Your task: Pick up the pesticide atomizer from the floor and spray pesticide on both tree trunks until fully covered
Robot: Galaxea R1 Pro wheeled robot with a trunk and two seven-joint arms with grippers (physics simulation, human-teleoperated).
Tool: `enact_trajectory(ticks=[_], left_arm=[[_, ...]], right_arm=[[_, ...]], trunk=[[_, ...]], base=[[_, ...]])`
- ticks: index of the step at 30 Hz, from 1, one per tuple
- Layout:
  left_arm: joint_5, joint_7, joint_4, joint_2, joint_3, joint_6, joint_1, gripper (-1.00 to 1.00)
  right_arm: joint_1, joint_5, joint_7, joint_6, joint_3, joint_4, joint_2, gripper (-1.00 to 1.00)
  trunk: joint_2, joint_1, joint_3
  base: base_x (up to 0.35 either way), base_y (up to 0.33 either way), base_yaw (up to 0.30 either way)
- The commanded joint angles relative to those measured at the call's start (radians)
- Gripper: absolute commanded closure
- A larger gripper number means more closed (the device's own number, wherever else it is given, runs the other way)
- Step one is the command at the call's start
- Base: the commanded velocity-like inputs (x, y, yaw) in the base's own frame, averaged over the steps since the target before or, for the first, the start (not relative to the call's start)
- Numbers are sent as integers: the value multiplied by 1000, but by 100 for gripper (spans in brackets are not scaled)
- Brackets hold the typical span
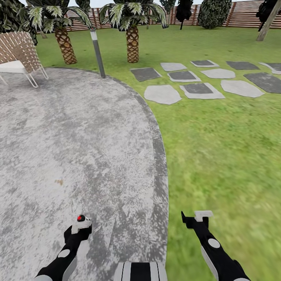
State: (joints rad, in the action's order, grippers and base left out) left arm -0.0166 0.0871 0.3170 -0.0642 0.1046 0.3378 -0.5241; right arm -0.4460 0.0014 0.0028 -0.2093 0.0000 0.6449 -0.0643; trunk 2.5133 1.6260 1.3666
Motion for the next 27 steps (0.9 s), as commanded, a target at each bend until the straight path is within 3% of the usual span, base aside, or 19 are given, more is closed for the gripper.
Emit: enact_trajectory(ticks=[1, 17, 27], left_arm=[[-2, 2, -1, 0, 1, 3, 0, -100], [0, 2, -1, 0, 2, 4, 0, -100], [14, 0, -1, -2, 5, 20, 4, -100]], right_arm=[[0, 0, 0, -3, 0, -1, 0, -100], [0, 0, 0, -3, 0, -1, 0, -100], [0, 0, 0, -3, 0, -2, 0, -100]], trunk=[[0, 0, 1], [0, 0, 1], [0, 0, 1]], base=[[78, 0, 0], [93, 0, 3], [6, 0, 102]])
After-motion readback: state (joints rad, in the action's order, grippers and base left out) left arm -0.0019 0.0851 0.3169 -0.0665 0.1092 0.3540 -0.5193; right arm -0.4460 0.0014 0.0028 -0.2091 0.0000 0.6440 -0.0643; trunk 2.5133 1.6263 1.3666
